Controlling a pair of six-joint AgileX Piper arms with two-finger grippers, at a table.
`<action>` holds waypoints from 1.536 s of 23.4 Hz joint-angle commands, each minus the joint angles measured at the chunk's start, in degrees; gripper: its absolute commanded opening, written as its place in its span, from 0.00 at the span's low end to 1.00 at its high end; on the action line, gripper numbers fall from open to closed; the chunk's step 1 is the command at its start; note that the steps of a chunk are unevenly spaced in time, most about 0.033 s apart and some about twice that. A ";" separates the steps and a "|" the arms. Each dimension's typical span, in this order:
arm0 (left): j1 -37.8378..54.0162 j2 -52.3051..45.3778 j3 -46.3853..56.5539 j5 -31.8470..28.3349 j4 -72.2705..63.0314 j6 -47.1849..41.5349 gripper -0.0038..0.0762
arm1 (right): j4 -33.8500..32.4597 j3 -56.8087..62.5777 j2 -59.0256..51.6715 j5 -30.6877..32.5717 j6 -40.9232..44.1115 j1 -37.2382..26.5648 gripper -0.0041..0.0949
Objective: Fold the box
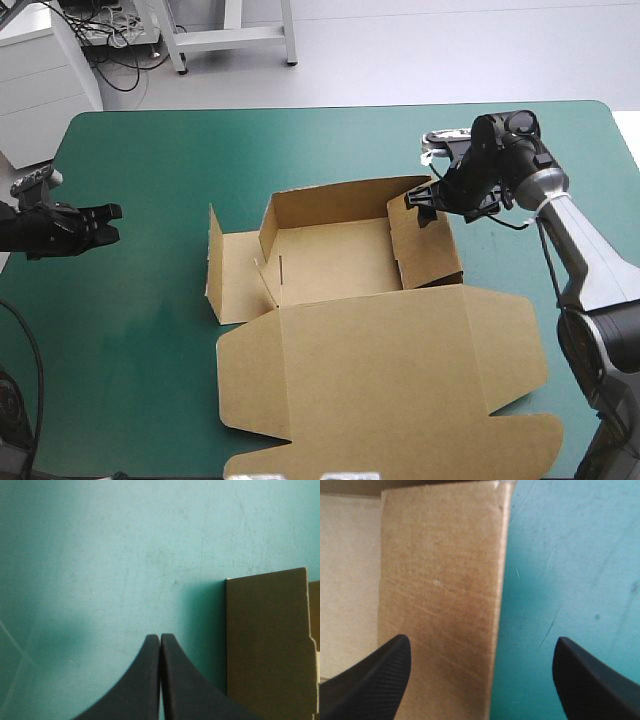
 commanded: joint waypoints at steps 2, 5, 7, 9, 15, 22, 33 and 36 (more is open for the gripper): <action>0.18 -2.40 -1.41 -0.89 -2.76 0.47 0.01 | 0.87 0.90 -0.72 0.57 -0.74 -0.27 0.77; 0.18 -2.40 -1.41 -1.01 -2.76 0.47 0.01 | 0.74 1.76 0.09 0.57 -0.74 -0.27 0.77; 0.18 -2.40 -1.41 -1.13 -2.90 0.47 0.01 | 0.74 1.85 0.33 0.45 -0.77 -0.27 0.77; 0.18 -2.40 -1.41 -1.49 -2.90 0.47 0.01 | 0.74 1.98 0.72 0.44 -0.99 -0.27 0.77; 0.18 -2.40 -1.41 -1.30 -2.90 0.58 0.01 | 0.74 1.98 0.96 0.54 -0.99 -0.27 0.75; 0.18 -2.40 -1.41 -0.78 -3.63 0.43 0.01 | -0.18 1.98 0.96 0.54 -0.61 -0.27 0.04; 0.18 -2.30 -1.41 1.05 -6.58 2.17 0.01 | -4.09 1.24 -18.60 0.54 -1.64 -0.27 0.03; 0.18 -2.30 -1.41 1.39 -6.59 2.17 0.01 | -4.09 1.24 -27.82 0.54 -0.60 -0.27 0.03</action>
